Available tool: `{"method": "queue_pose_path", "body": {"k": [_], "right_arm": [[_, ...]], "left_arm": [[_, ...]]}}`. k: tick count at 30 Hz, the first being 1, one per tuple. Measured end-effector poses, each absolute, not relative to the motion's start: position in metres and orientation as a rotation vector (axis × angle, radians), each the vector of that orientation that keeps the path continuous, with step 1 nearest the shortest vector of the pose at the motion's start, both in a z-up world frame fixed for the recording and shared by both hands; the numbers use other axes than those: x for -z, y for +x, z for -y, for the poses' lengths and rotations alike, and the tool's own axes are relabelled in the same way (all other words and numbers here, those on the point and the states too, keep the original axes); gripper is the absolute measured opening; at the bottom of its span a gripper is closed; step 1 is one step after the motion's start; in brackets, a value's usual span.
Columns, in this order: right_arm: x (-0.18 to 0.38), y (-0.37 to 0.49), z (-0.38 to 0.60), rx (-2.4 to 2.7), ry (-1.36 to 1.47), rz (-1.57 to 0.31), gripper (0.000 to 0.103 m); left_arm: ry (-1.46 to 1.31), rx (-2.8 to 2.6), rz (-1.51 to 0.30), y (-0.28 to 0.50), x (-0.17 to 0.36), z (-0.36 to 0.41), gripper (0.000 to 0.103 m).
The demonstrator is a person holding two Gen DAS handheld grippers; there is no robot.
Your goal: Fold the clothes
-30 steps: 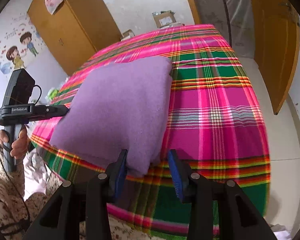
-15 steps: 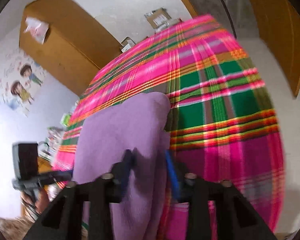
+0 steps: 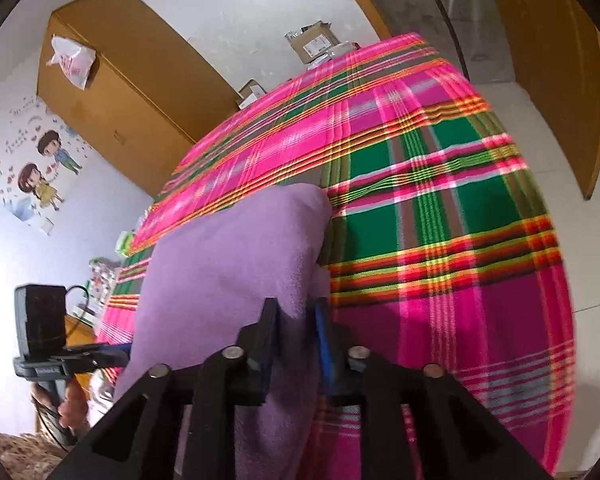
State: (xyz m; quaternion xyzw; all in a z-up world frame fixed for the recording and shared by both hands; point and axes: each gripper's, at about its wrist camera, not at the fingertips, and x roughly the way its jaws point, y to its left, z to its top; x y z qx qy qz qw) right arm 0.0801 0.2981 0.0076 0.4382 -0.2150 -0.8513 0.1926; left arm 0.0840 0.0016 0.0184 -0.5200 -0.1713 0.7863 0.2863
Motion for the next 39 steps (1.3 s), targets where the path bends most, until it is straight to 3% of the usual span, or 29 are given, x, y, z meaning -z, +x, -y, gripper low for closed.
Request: {"method": "queue_pose_path", "body": {"k": [2,3,6,9,13,29,39], "right_arm": [[-0.013,0.084,-0.298,2.386,1.235,0.57,0.025],[-0.015,0.085,-0.299,2.378,1.235,0.564,0.027],[-0.017,0.09,-0.308,2.332,1.239,0.592,0.043],[-0.012,0.093,-0.313,2.27,1.269,0.627,0.046],[-0.004,0.088,-0.315,2.212,1.318,0.662,0.049],[0.015,0.058,-0.321,1.973,1.415,0.775,0.053],[0.022,0.047,-0.312,1.804,1.46,0.778,0.055]], "left_arm": [[-1.384,-2.102,0.462,0.084,-0.02,0.0,0.026],[-1.381,-2.101,0.466,0.084,-0.021,0.001,0.033],[-1.375,-2.084,0.483,0.084,-0.021,0.004,0.045],[-1.383,-2.055,0.513,0.079,-0.019,0.008,0.047],[-1.395,-1.968,0.597,0.07,-0.013,0.016,0.06],[-1.461,-1.699,0.891,0.032,0.024,0.041,0.065],[-1.529,-1.591,0.798,0.027,0.026,0.028,0.067]]}}
